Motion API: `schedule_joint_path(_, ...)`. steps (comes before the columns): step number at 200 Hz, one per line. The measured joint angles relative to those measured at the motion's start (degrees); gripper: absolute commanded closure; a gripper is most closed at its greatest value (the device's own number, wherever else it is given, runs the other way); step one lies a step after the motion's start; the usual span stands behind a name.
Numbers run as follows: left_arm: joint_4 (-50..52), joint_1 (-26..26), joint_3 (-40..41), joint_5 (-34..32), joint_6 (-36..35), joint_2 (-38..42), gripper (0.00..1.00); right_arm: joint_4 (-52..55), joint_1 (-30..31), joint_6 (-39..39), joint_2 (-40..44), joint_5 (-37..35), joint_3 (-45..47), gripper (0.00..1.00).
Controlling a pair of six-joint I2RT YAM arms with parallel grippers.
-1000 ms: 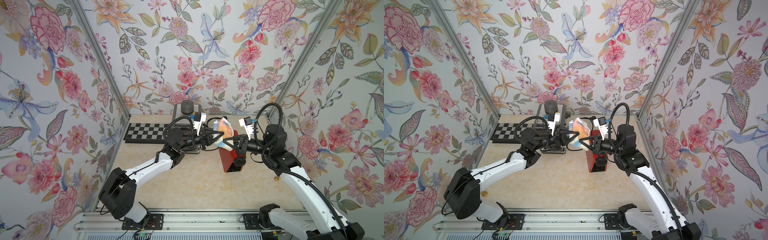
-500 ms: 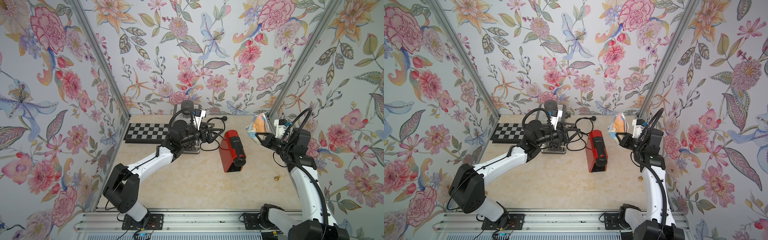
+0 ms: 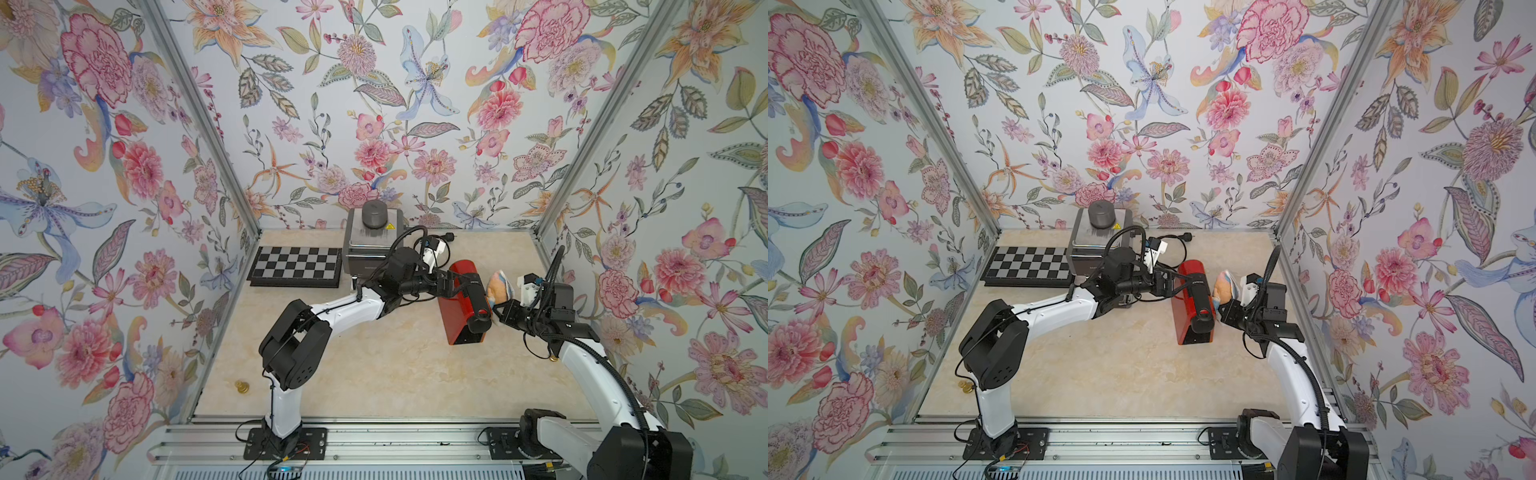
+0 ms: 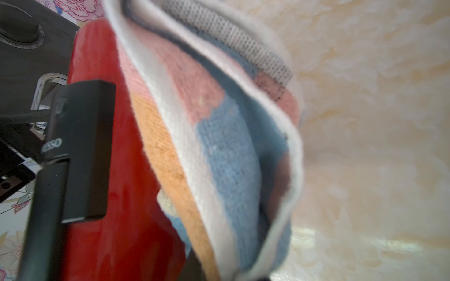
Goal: Wipe the surface of a coffee machine
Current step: Wipe the dirt from the surface of the coffee machine.
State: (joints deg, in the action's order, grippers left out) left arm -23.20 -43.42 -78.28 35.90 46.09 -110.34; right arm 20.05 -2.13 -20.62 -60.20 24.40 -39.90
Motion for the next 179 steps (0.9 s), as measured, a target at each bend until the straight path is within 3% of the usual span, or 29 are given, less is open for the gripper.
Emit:
schedule_joint_path(55,0.8,0.2,-0.7,1.4,0.3,-0.8,0.01,-0.2,5.4,-2.6,6.6,-1.3,4.4,1.00)
schedule_joint_path(89,7.5,0.7,-2.6,1.1,-2.3,-0.9,0.01,0.0,10.2,-4.8,8.5,-0.9,5.7,1.00)
schedule_joint_path(134,20.9,0.4,-8.4,-6.3,-9.6,-0.9,0.01,1.2,11.4,-6.5,13.2,0.5,8.0,1.00)
schedule_joint_path(179,29.7,-1.6,-12.9,-13.0,-14.3,-1.4,0.01,-0.2,11.2,-6.6,10.7,0.3,9.0,1.00)
